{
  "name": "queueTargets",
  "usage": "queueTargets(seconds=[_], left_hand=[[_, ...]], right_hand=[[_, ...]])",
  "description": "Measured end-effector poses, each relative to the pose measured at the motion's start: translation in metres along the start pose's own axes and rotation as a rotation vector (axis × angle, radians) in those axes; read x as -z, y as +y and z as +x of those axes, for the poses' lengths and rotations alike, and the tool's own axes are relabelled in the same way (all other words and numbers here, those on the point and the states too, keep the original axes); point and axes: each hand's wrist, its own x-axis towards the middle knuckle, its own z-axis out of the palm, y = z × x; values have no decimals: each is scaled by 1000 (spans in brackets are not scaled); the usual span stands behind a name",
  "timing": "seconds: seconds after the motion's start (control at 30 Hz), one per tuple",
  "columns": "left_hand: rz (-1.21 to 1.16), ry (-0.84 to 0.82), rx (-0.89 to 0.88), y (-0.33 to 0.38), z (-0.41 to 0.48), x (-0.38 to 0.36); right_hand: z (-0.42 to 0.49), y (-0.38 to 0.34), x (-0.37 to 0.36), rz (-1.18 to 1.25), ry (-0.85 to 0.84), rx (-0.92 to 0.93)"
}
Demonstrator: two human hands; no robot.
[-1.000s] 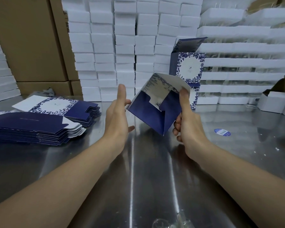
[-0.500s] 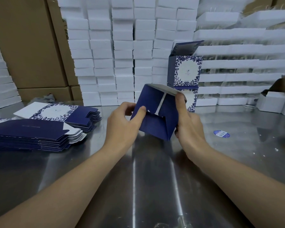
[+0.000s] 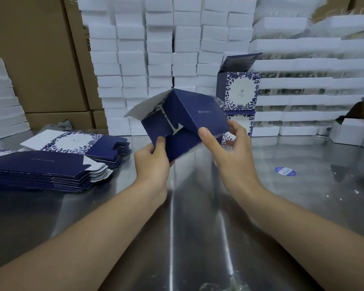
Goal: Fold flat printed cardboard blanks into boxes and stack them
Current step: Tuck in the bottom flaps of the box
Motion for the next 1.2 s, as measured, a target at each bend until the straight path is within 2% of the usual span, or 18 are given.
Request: queueTargets(seconds=[0.2, 0.27, 0.33, 0.47, 0.67, 0.77, 0.9, 1.07, 1.2], left_hand=[[-343, -51, 280, 4, -3, -9], [-345, -106, 343, 2, -2, -9], [-242, -168, 365, -2, -5, -9], [-98, -275, 372, -7, -12, -11], [-77, -386, 370, -8, -15, -9], [-97, -328, 337, -8, -13, -9], [-7, -203, 188, -9, -2, -8], [41, -211, 199, -14, 1, -8], [69, -215, 169, -19, 5, -10]], right_hand=[[-3, -2, -8, -10, -125, -192], [-7, 0, -12, -21, -202, -273], [-6, 7, -14, -30, -241, -295], [-3, 9, -14, 82, -230, -307], [-1, 3, -9, 243, -160, -344], [3, 2, -7, 240, -117, -337], [7, 4, -6, 212, -100, -319], [9, 11, -9, 231, -98, -368], [12, 13, -12, 256, -179, -416]])
